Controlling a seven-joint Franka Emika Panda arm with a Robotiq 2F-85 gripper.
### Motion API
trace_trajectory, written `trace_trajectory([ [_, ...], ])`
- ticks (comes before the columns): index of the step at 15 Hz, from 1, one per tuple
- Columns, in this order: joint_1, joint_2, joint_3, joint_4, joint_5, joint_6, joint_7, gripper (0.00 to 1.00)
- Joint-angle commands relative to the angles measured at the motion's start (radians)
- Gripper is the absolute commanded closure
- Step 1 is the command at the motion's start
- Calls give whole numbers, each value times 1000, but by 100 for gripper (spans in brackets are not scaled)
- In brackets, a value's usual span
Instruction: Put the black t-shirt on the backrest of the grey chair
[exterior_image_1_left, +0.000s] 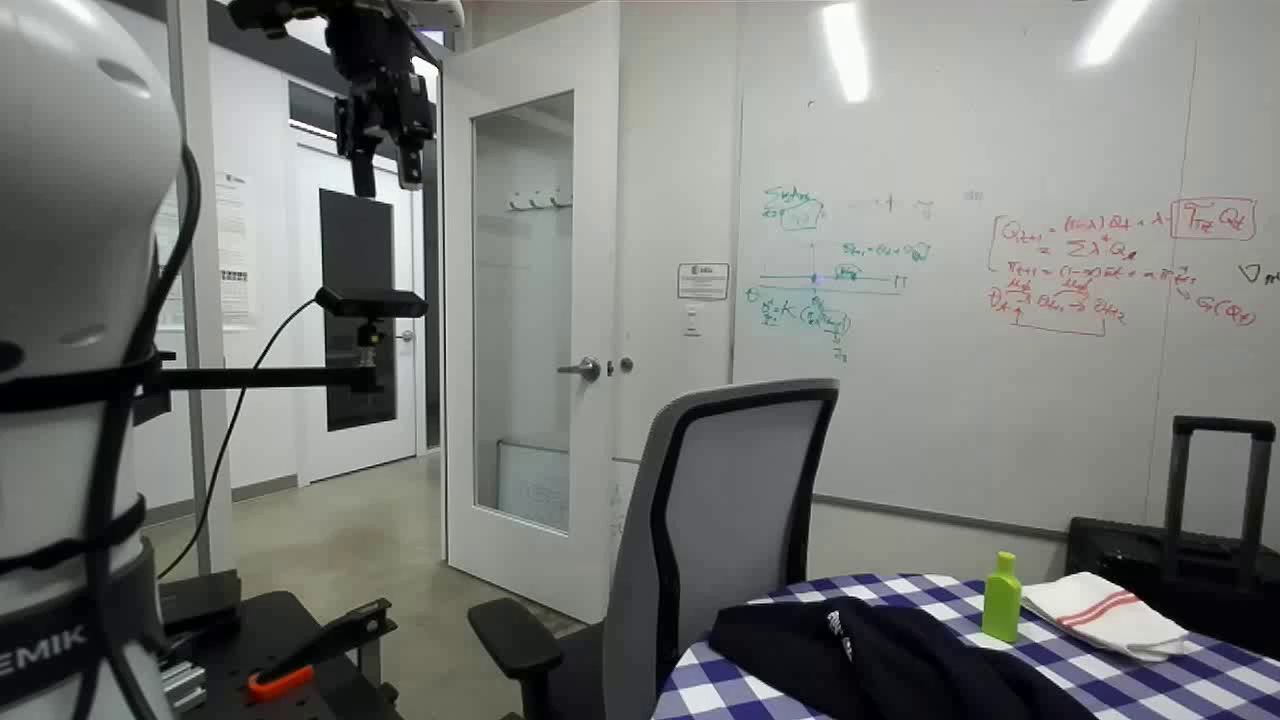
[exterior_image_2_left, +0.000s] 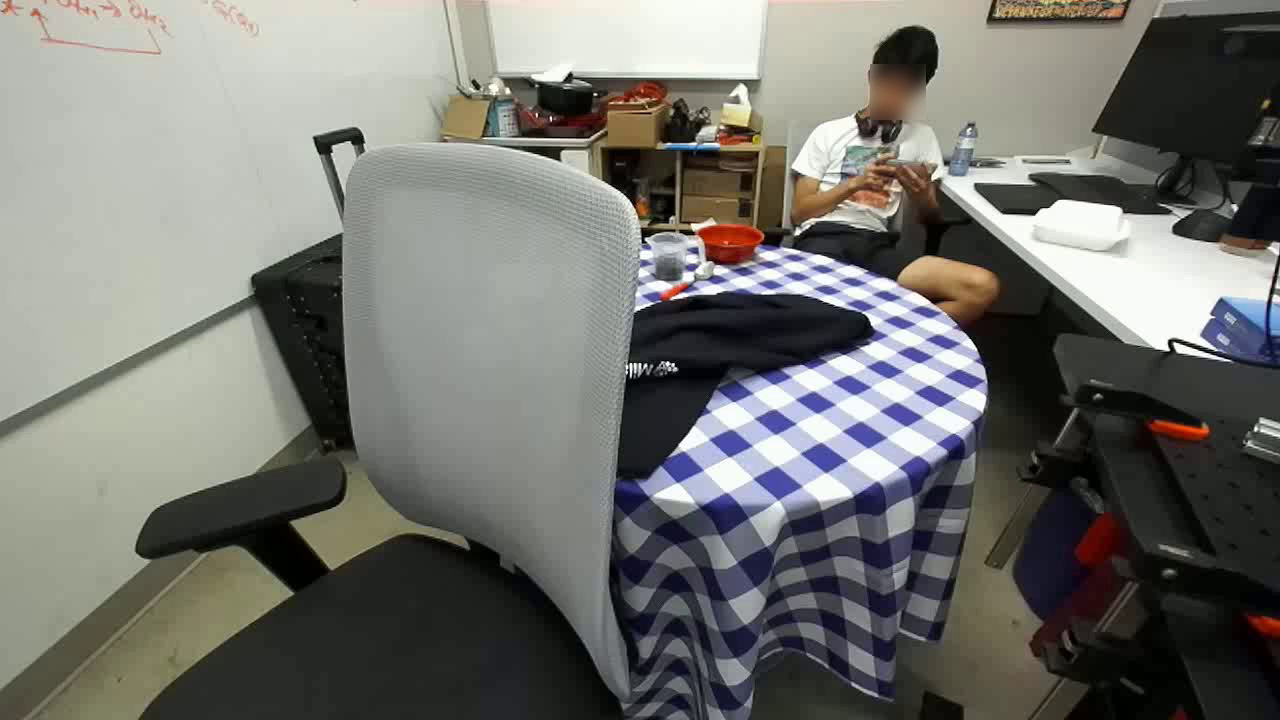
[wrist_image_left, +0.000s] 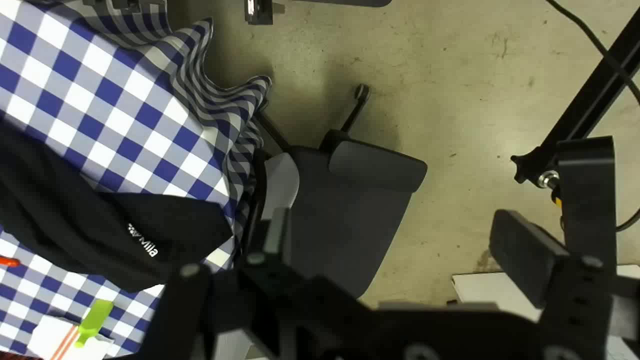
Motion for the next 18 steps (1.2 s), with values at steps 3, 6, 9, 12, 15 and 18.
trace_trajectory([
  [3, -10, 6, 14, -4, -1, 26, -2, 0],
  [6, -9, 26, 26, 3, -7, 53, -10, 0],
  [9, -35, 52, 55, 0, -55, 133, 8, 0],
  [12, -70, 90, 62, -13, -124, 218, 13, 0],
  [15, -107, 147, 53, -31, -201, 273, 14, 0],
  [18, -137, 223, 35, -46, -261, 312, 3, 0],
])
